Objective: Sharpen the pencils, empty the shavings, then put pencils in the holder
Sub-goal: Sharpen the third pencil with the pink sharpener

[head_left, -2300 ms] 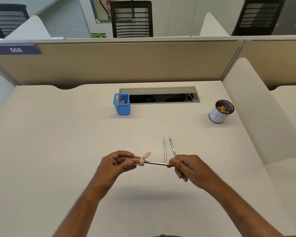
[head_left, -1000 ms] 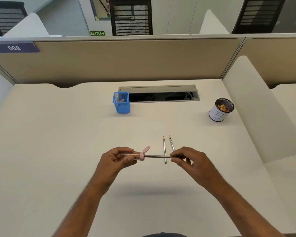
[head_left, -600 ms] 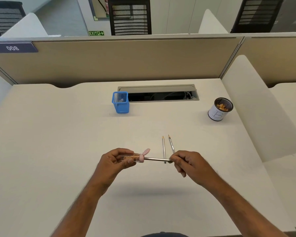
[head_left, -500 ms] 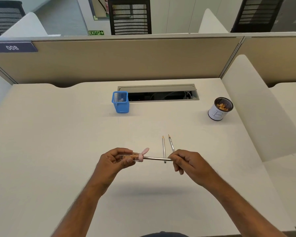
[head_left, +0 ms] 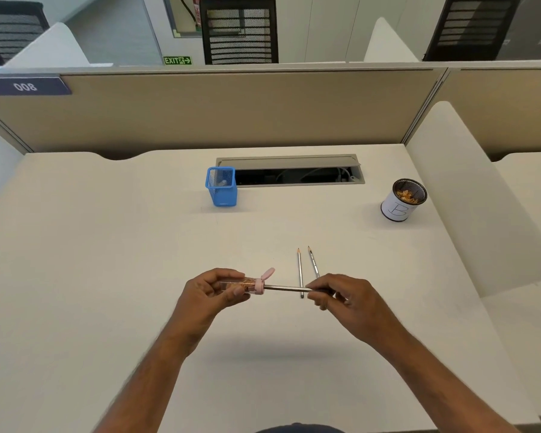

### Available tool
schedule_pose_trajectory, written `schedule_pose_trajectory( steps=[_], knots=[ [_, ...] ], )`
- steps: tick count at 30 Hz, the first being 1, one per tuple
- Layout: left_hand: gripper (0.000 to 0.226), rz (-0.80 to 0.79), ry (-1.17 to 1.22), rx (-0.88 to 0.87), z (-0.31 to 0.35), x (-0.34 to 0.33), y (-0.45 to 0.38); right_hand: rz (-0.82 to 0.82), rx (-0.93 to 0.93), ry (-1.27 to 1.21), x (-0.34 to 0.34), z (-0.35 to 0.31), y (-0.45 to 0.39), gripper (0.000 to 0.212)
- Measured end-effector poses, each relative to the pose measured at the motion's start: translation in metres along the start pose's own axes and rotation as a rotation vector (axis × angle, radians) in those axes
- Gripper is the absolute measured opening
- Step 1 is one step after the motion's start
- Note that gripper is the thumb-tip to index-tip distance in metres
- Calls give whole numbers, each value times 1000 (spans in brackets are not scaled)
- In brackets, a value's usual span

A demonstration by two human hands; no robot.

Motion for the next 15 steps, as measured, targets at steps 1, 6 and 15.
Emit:
schedule_pose_trajectory(
  steps=[1,6,15],
  knots=[
    [64,-5,-10,6,-1,1,1,-24,-27,-46,-3,3,-1,13],
    [60,-29,-110,18,-5,5,6,-127,-131,-135,-15,17,-3,35],
    [55,-30,-108,-6,0,19,5,-263,-334,-327,-23,47,6,46]
  ],
)
Point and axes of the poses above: each hand's wrist, its own y-axis away from the middle knuckle, its own x-axis out of the back of the hand, z = x × y, the point moved 10 cm from there along -y, towards the middle knuckle, and after that the axes turned 6 degrees about -z, right-handed, at the moved point
